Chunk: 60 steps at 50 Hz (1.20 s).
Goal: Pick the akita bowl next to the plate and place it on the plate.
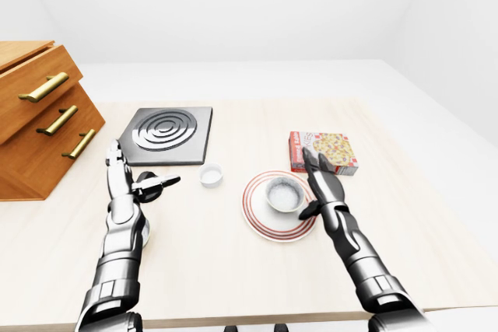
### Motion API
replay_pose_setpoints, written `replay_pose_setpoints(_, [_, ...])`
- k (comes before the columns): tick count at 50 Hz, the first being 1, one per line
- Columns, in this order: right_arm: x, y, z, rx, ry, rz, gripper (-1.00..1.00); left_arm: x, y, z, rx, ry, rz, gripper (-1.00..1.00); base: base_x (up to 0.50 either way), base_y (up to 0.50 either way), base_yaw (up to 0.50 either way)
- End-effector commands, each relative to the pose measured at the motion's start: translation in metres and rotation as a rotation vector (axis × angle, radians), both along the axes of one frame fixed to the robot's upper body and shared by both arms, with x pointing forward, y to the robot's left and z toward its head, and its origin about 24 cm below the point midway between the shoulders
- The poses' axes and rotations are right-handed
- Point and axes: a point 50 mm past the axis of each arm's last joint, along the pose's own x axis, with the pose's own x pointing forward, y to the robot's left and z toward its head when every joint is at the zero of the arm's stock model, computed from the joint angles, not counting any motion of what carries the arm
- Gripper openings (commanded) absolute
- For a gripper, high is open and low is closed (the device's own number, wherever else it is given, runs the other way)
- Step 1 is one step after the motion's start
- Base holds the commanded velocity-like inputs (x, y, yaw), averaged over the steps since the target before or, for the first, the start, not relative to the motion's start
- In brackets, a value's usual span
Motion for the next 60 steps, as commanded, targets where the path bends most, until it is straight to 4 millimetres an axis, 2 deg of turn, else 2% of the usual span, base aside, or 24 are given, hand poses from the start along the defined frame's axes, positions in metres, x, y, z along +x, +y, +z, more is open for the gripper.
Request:
replay_pose_setpoints(1, [-0.005, -0.004, 0.002, 0.036, 0.024, 0.006, 1.00, 0.001, 0.001, 0.001, -0.004, -0.004, 0.006, 1.00, 0.00, 0.00, 0.00])
replay_pose_setpoints(3, [-0.005, -0.007, 0.009, 0.048, 0.013, 0.012, 1.00, 0.001, 0.001, 0.001, -0.006, -0.001, 0.006, 1.00, 0.00, 0.00, 0.00])
replay_pose_setpoints(8, [-0.011, -0.016, 0.047, 0.064, -0.066, 0.053, 1.00, 0.001, 0.001, 0.002, -0.009, -0.007, 0.011, 1.00, 0.00, 0.00, 0.00])
replay_pose_setpoints(12, [-0.016, -0.017, 0.067, 0.089, -0.109, 0.084, 1.00, 0.001, 0.001, 0.003, -0.009, -0.015, 0.011, 1.00, 0.00, 0.00, 0.00])
replay_pose_setpoints(19, [-0.012, -0.021, 0.083, 0.116, -0.147, 0.091, 1.00, 0.001, 0.001, -0.001, -0.013, 0.002, 0.008, 1.00, 0.00, 0.00, 0.00])
replay_pose_setpoints(32, [-0.013, -0.025, 0.093, 0.135, -0.173, 0.096, 1.00, 0.000, 0.001, 0.000, -0.014, -0.003, 0.007, 1.00, 0.00, 0.00, 0.00])
replay_pose_setpoints(60, [-0.010, -0.029, 0.098, 0.158, -0.178, 0.098, 1.00, 0.004, 0.001, -0.003, -0.018, 0.021, 0.014, 1.00, 0.00, 0.00, 0.00])
